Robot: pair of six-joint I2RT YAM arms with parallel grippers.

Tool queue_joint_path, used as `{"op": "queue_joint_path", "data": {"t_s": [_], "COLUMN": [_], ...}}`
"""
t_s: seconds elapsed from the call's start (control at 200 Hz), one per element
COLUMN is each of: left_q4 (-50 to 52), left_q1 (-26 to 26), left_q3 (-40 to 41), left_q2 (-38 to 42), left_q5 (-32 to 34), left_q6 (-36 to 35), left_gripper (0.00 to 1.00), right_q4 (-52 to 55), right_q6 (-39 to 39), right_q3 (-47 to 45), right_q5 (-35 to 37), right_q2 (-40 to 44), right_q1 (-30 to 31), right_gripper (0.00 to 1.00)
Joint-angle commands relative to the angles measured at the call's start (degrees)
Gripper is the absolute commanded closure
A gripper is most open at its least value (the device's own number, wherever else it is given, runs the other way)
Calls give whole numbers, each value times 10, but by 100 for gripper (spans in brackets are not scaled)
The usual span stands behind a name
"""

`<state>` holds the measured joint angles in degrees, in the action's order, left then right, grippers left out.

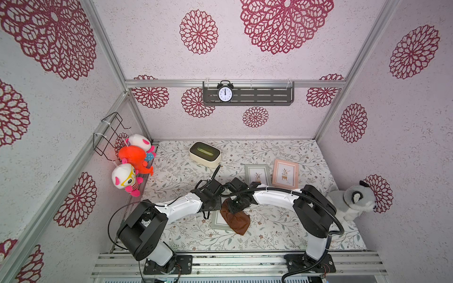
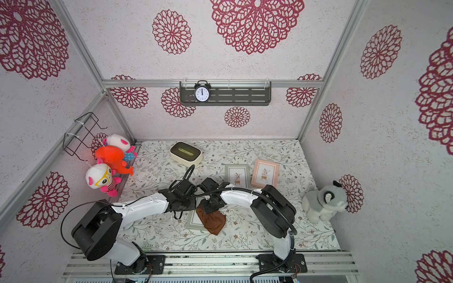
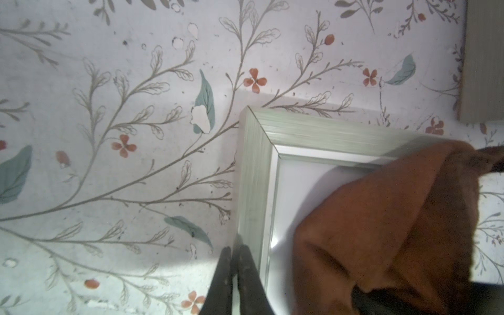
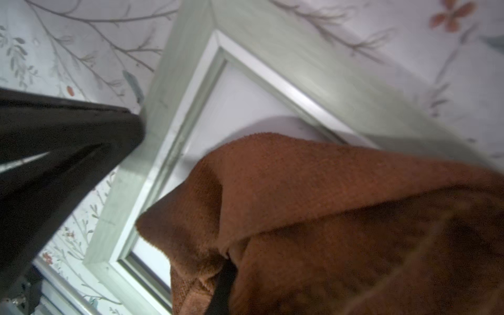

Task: Wipe the picture frame with a cloth
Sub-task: Wipe the dirt from the picture frame.

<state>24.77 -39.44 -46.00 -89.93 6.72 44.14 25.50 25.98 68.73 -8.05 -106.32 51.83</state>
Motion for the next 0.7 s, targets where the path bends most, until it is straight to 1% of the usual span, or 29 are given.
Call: {"op": "queue_joint_path", "data": {"t_s": [0.0,0.165,0.355,0.53,0.696], "left_q4": [51,52,53,51,54], "left_q1": [-4,-6,-5,-6,-5], "left_q3": [41,41,39,39,37], "left_q2": [-65,-64,-67,-69,-67], "left_q5": [-39,-39,-38,-38,-38], "left_q6": [2,3,2,1,1], "left_gripper": [91,92,92,92,92], "right_q4": [70,52,24,8,14], "right_q6": [-5,5,5,9,10], "right_q3": [-17,-12,1,5,-16], "right_q5": [82,86,34,-5,4], "right_q2": [17,19,-13,-39,-32], "right_q1": [-25,-31,-22,9,13], "right_gripper": [100,100,100,100,100]}}
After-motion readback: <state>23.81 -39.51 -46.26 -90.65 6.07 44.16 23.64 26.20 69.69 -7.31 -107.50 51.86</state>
